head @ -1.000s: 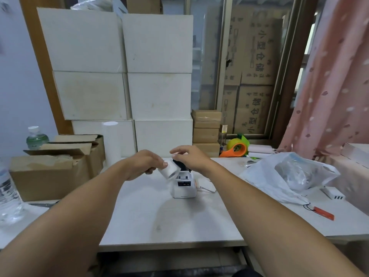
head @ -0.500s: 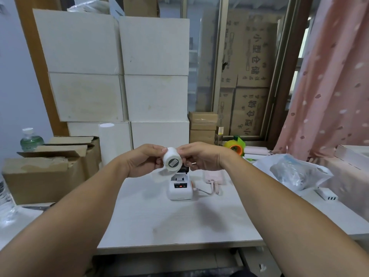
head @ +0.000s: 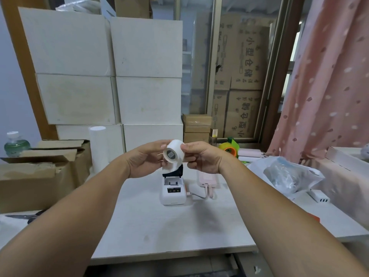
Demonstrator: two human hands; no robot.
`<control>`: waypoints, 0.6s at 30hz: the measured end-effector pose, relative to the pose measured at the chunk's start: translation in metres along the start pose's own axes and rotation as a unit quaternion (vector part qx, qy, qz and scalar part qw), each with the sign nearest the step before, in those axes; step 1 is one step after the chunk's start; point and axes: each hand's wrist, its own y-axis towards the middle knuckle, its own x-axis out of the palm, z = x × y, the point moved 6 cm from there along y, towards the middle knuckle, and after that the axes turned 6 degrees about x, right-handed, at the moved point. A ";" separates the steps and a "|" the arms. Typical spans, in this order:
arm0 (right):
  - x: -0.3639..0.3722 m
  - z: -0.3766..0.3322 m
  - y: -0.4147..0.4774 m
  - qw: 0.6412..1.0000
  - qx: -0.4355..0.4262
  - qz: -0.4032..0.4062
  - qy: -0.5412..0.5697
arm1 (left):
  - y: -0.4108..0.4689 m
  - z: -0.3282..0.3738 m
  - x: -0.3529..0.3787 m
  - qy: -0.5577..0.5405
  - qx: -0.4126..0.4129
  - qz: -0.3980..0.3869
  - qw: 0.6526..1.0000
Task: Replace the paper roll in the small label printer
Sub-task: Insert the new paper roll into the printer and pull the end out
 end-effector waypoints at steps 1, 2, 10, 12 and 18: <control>-0.002 0.000 0.000 1.000 0.000 0.002 0.010 | 0.000 -0.001 -0.001 0.039 -0.007 -0.004 0.999; -0.004 0.000 0.000 1.000 0.002 0.007 0.016 | 0.001 -0.001 -0.001 0.070 -0.017 0.002 0.997; -0.005 -0.001 0.001 0.999 -0.011 0.033 0.038 | 0.011 -0.005 -0.012 0.070 0.032 0.119 0.990; -0.004 -0.003 0.002 0.998 -0.026 0.043 0.032 | 0.012 -0.007 -0.011 0.025 0.047 0.149 0.987; -0.005 -0.008 0.008 0.993 -0.073 0.076 0.054 | 0.021 -0.013 -0.009 -0.046 0.057 0.225 0.972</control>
